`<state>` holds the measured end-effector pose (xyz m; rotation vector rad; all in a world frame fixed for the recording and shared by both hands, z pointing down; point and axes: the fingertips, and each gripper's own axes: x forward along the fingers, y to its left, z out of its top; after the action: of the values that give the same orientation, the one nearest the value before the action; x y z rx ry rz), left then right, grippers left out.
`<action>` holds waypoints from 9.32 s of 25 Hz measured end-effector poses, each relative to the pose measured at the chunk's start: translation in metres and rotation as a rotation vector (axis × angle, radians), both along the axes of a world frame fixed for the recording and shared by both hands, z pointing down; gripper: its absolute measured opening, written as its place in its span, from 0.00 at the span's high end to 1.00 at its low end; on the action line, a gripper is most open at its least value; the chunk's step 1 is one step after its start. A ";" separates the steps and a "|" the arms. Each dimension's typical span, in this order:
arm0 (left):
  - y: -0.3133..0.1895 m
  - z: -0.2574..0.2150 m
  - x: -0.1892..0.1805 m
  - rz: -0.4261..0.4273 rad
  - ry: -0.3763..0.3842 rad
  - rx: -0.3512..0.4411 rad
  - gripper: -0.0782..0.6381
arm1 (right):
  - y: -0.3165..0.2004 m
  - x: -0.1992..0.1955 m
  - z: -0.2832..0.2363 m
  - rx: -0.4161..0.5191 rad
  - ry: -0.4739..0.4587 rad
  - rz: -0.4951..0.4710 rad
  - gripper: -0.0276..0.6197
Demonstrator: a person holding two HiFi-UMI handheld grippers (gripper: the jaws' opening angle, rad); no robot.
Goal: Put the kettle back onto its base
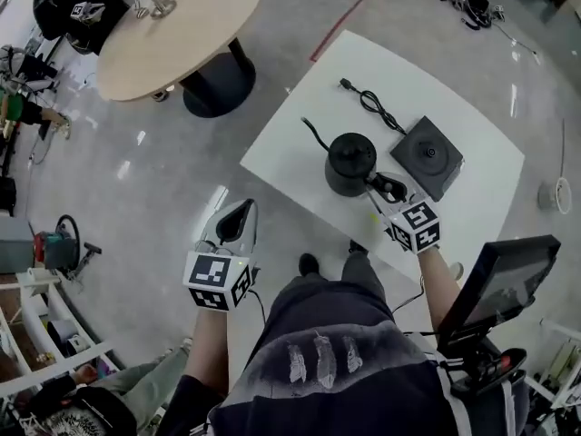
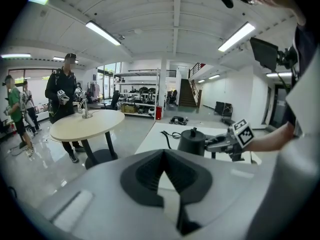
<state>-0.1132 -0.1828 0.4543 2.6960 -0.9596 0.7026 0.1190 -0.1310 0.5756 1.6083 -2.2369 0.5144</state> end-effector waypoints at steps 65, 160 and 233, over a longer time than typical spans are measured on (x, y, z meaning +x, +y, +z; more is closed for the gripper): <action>-0.010 0.023 0.020 0.033 0.085 -0.085 0.89 | -0.017 0.016 -0.101 0.149 -0.012 0.038 0.86; 0.019 0.052 0.195 0.262 -0.021 -0.211 0.89 | 0.060 0.193 0.001 0.265 -0.063 0.286 0.78; 0.091 -0.029 0.053 -0.100 0.166 -0.025 0.89 | 0.048 -0.027 -0.168 0.414 -0.183 -0.308 0.96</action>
<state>-0.0598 -0.0915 0.4254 2.6144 -1.0275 0.4601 0.0922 -0.0835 0.4074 1.3895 -2.8081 0.1225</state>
